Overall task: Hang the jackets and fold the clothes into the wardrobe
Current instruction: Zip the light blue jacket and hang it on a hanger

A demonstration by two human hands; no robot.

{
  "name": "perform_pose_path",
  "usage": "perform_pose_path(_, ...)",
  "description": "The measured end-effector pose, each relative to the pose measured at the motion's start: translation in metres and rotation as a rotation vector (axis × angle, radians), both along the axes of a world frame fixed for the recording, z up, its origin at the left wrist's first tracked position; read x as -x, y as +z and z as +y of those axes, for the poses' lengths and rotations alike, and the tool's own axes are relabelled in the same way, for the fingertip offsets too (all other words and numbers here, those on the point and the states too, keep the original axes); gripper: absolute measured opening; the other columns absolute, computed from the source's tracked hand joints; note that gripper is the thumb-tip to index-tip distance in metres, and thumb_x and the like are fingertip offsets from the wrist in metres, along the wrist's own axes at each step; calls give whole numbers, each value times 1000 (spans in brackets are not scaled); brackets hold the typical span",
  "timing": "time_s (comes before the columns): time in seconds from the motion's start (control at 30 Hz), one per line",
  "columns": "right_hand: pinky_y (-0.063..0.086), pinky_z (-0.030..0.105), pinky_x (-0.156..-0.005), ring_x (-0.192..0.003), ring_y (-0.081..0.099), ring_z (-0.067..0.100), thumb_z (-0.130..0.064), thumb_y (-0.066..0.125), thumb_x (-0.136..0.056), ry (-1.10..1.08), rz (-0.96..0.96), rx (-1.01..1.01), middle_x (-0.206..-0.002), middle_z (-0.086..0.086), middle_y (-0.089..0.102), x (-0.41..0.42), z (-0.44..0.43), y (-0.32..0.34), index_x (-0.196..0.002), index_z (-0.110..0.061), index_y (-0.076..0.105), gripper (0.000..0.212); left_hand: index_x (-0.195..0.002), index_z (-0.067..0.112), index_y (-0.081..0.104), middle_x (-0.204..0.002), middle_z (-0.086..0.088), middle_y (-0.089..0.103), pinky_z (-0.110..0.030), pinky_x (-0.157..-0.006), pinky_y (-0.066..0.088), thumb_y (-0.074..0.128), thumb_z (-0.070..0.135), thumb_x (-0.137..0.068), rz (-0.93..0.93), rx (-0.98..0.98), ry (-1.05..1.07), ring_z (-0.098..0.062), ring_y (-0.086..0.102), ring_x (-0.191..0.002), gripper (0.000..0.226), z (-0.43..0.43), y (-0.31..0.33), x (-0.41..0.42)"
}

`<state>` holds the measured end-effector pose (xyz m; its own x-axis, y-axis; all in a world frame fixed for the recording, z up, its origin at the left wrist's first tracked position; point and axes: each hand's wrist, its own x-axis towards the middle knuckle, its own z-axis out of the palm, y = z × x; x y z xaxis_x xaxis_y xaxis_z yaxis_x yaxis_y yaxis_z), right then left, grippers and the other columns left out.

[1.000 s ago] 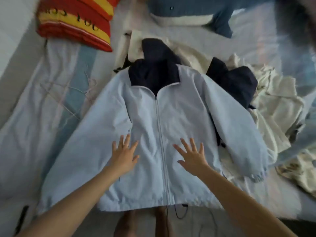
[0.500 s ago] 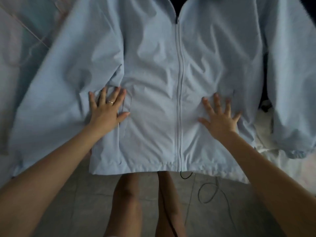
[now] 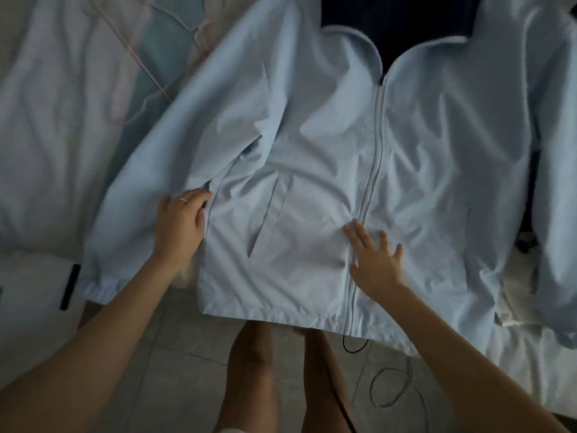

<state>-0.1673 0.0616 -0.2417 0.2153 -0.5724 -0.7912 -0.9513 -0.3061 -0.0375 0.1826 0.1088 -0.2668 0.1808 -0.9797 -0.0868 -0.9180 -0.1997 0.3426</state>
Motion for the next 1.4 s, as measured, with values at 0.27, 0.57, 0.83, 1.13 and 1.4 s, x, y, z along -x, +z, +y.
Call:
perform_pose_path(0.27,38,40,-103,-125,48,28,-8,59,-85,-134,-525,310,-132,7,55,-82,-56,18,-133,-10,51,50,-149,24,25,-152,-15,29,-62,-109,16,66,55,-78,31,-311,469,-38,27,-139,87,-74,18,-53)
perform_pose_path(0.57,26,43,-113,-144,23,31,2,54,-79,202,-656,512,-156,4,28,-192,-128,24,-152,-25,18,86,-79,15,61,-66,2,57,-31,-58,39,45,40,-92,308,-139,17,-19,57,-64,32,-104,28,-39)
perform_pose_path(0.83,17,40,-115,-144,14,26,-17,40,-93,334,-196,140,-161,-6,4,-194,-141,4,-153,-27,5,70,-141,7,36,-134,-20,46,-49,-96,41,55,14,-89,-63,-237,207,-40,45,-121,56,-174,-11,-98)
perform_pose_path(1.13,8,45,-118,-148,4,27,-11,37,-93,224,-211,-63,-161,-5,-3,-192,-149,1,-153,-31,-1,74,-89,10,64,-83,-17,68,-38,-63,40,45,18,-96,130,55,404,-39,62,-78,21,-150,32,-71)
perform_pose_path(1.4,10,42,-118,-148,6,27,-14,40,-95,186,-218,-192,-161,-2,0,-191,-160,9,-153,-29,5,69,-83,10,61,-73,8,58,-23,-62,31,42,14,-89,318,396,672,-19,54,-69,21,-108,80,-68)
